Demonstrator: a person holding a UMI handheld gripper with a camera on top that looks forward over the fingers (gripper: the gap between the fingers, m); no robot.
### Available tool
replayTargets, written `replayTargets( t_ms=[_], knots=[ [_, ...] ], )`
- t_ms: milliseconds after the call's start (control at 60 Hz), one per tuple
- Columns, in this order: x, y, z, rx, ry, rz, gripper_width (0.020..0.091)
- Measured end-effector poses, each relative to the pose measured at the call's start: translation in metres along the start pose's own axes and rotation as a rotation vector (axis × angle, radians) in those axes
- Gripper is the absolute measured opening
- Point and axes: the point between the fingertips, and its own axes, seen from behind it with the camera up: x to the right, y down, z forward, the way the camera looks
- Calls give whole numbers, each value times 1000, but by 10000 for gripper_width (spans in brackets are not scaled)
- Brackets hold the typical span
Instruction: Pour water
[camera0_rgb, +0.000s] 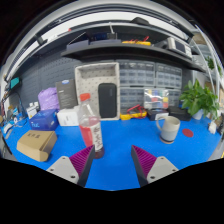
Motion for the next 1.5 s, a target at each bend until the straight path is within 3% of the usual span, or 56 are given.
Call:
replayTargets(
  t_ms=[267, 600, 700, 717, 750, 867, 1000, 1183, 1367, 1500],
  knots=[
    [-62, -5, 59, 8, -49, -44, 737],
    [-75, -31, 121, 114, -46, -85, 724],
    [-77, -21, 134, 124, -52, -101, 615],
    [-75, -23, 134, 136, -44, -110, 626],
    [-73, -24, 134, 153, -31, -113, 533],
    [-78, -29, 137, 204, -52, -102, 460],
    [-80, -32, 142, 233, -82, -98, 436],
    [-73, -34, 145, 187, -162, 11, 436],
    [-42, -35, 139, 37, -262, 284, 434],
    [-1, -53, 126, -30, -285, 534, 434]
  ],
)
